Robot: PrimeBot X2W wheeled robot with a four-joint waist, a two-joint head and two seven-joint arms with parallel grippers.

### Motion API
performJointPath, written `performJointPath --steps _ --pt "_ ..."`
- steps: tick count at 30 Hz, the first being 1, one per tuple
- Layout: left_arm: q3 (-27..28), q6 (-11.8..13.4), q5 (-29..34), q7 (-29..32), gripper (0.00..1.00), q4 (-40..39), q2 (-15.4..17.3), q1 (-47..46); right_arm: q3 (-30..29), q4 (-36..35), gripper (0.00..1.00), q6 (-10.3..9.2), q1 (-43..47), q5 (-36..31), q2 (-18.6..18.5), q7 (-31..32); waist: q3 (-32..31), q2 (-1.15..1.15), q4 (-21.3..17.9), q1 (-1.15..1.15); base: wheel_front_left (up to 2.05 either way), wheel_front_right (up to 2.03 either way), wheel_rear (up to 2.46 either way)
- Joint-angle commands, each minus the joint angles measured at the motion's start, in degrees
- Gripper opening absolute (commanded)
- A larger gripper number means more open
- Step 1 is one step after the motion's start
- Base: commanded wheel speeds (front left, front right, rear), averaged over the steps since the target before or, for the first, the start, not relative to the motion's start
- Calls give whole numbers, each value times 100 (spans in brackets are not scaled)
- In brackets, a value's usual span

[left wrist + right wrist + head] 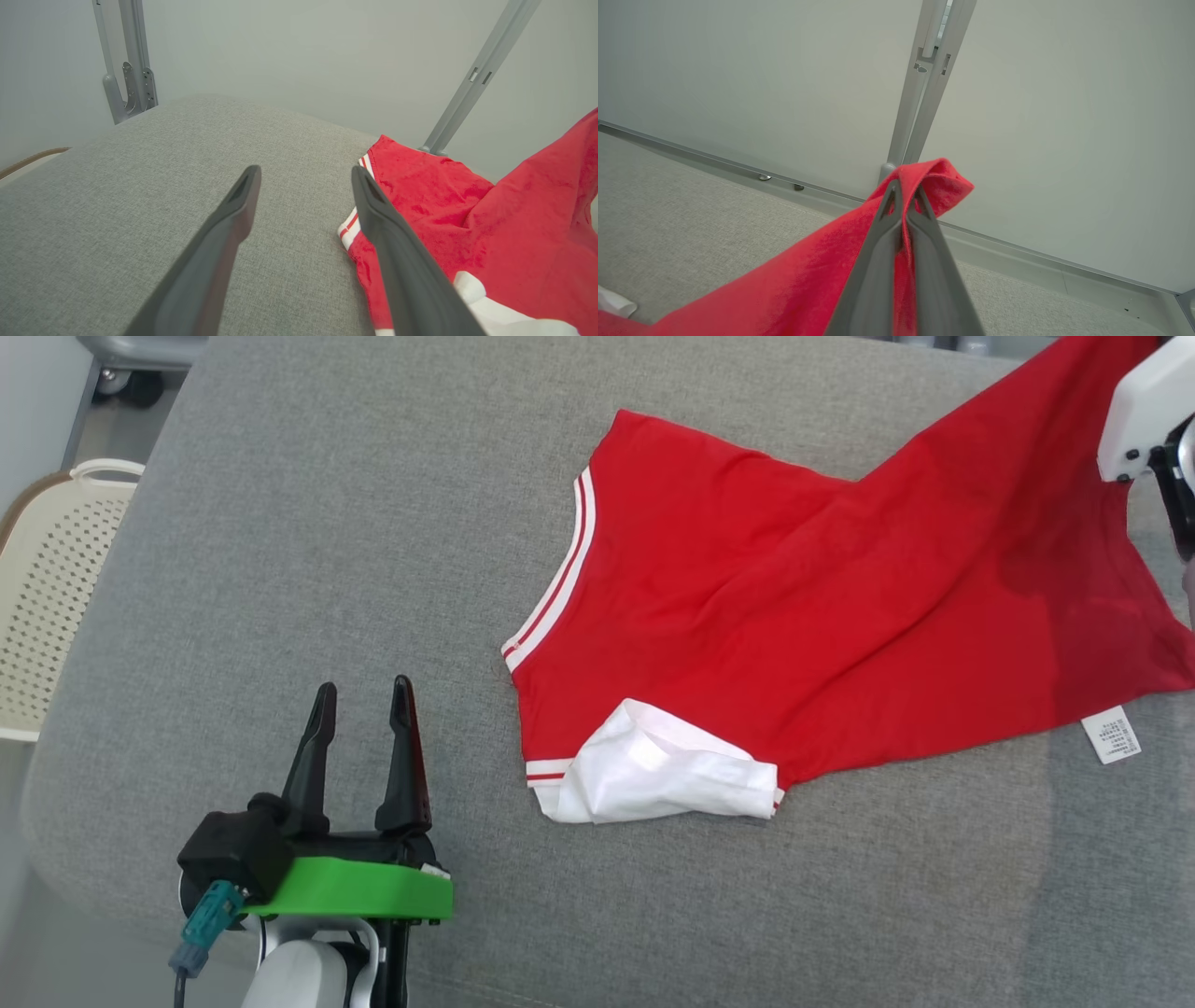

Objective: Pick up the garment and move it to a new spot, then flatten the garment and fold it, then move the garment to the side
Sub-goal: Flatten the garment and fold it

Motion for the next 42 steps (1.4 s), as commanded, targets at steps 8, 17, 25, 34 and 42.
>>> performJointPath --steps 8,17,25,34,42 --pt "-34 -28 114 -1 100 -30 -17 -115 -515 547 100 -8 -122 -461 -22 -341 83 31 -76 0 0 0 0" --pt "-46 -32 199 -2 100 2 -19 -103 -309 916 100 -8 -163 -379 207 -765 -59 31 -641 0 0 0 0" --pt "30 -37 188 37 100 197 99 -22 185 788 100 -8 240 241 404 -1031 -266 31 -1090 0 0 0 0" --pt "-85 -245 336 817 100 785 649 -531 1238 -437 100 -8 1354 1374 425 -1060 -548 31 -1504 0 0 0 0" --pt "-283 -481 252 1655 100 1510 927 -1091 1733 -2236 100 -8 2642 2229 137 -1060 -684 31 -1829 0 0 0 0"
